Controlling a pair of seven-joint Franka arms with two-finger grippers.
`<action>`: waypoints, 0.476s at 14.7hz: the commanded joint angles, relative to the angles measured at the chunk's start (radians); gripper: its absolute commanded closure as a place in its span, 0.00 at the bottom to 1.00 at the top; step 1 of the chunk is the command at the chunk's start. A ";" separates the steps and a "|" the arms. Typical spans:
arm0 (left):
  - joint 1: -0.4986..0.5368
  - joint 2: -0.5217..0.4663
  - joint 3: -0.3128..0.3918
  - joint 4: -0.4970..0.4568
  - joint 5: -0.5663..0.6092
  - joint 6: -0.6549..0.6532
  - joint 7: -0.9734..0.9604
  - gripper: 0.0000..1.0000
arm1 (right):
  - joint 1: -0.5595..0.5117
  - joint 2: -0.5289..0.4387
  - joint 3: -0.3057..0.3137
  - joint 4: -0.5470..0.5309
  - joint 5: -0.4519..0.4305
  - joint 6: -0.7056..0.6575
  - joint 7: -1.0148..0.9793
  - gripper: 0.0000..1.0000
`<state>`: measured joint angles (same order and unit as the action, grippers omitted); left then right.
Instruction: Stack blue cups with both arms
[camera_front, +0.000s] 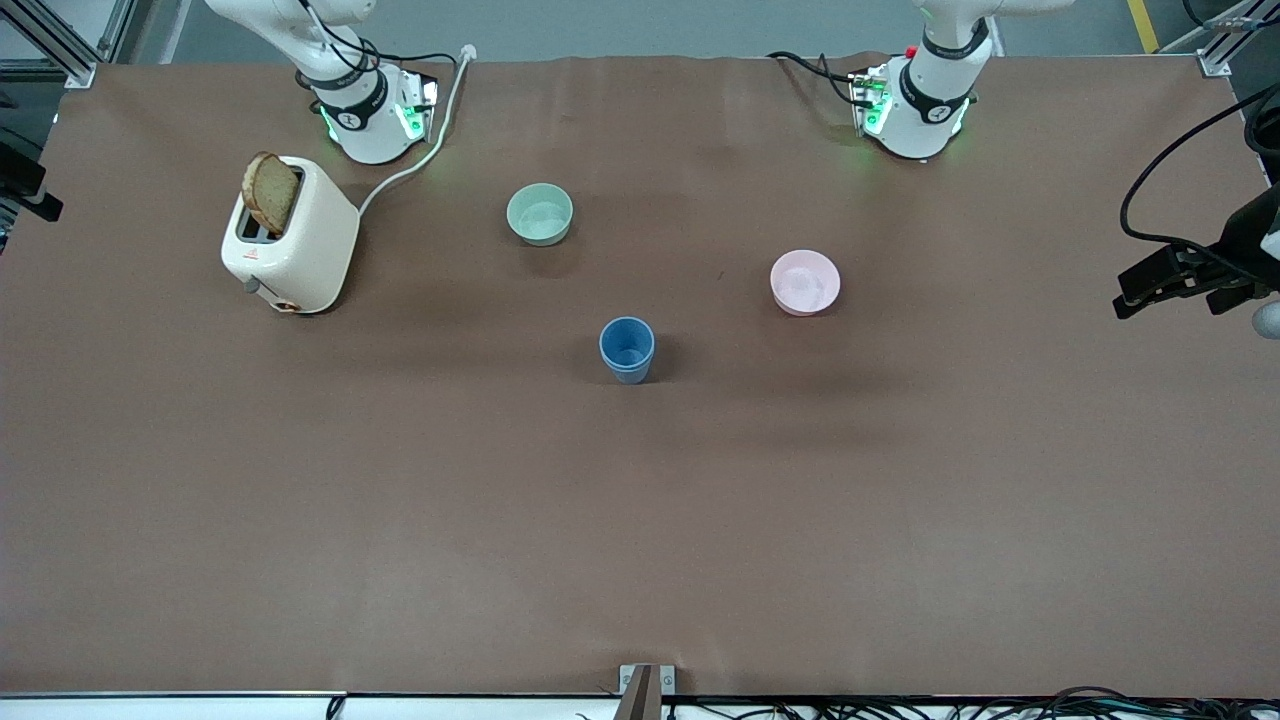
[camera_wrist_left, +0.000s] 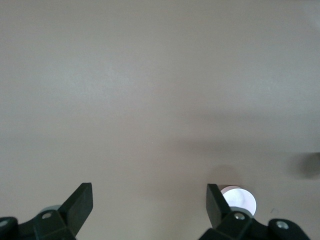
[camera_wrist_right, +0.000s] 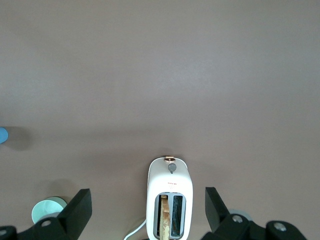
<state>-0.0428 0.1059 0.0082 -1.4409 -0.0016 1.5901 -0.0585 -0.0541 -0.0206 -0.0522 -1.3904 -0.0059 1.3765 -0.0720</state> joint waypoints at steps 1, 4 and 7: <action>-0.005 -0.015 -0.002 0.002 0.000 -0.018 -0.001 0.00 | -0.018 -0.010 0.014 -0.010 0.021 0.007 -0.011 0.00; -0.002 -0.015 -0.002 0.002 0.000 -0.018 0.000 0.00 | -0.018 -0.012 0.014 -0.010 0.023 0.004 -0.011 0.00; -0.003 -0.015 -0.002 0.002 0.000 -0.018 0.000 0.00 | -0.017 -0.010 0.014 -0.010 0.023 0.004 -0.011 0.00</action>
<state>-0.0437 0.1059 0.0061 -1.4409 -0.0016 1.5901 -0.0586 -0.0540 -0.0206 -0.0499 -1.3904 -0.0058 1.3765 -0.0720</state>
